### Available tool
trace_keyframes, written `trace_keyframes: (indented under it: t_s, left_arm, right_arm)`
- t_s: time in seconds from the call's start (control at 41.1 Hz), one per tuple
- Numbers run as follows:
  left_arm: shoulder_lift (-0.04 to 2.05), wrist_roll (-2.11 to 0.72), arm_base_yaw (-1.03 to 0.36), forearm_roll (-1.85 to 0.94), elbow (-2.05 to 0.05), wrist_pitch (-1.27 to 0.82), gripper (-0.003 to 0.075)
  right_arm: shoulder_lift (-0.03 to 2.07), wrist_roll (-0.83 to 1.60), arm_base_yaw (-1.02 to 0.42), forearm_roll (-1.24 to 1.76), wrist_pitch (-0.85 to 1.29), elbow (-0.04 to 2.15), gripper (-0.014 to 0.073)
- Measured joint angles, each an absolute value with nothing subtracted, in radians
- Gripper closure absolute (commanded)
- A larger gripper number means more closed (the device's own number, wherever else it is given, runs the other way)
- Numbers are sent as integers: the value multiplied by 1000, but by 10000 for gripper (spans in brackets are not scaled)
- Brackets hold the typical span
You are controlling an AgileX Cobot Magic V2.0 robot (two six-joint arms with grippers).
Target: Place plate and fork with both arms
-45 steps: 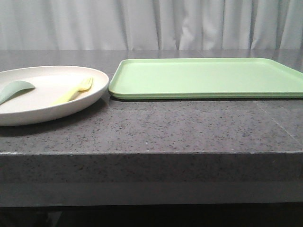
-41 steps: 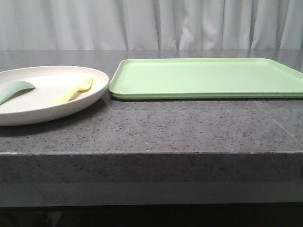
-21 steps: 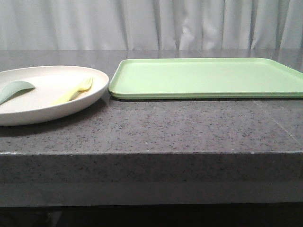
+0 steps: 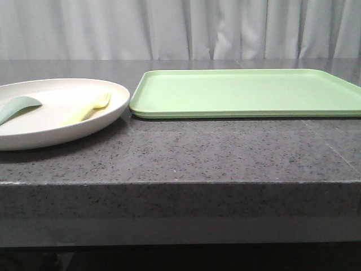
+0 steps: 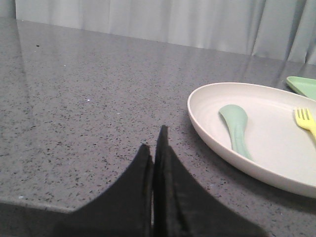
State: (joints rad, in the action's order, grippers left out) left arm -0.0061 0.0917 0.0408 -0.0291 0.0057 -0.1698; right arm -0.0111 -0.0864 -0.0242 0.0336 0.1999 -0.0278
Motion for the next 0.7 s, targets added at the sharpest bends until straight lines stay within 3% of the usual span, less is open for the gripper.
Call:
trace_keyframes:
  t_s: [0.389,0.705]
  left_arm:
    - [-6,92,41,-29,6,-149,738]
    - [-6,92,41,-29,6,146,738]
  right_arm:
    - [-11,-86,-24,34,165,-28,661]
    - [-11,-86,-24,34,0,-20,661]
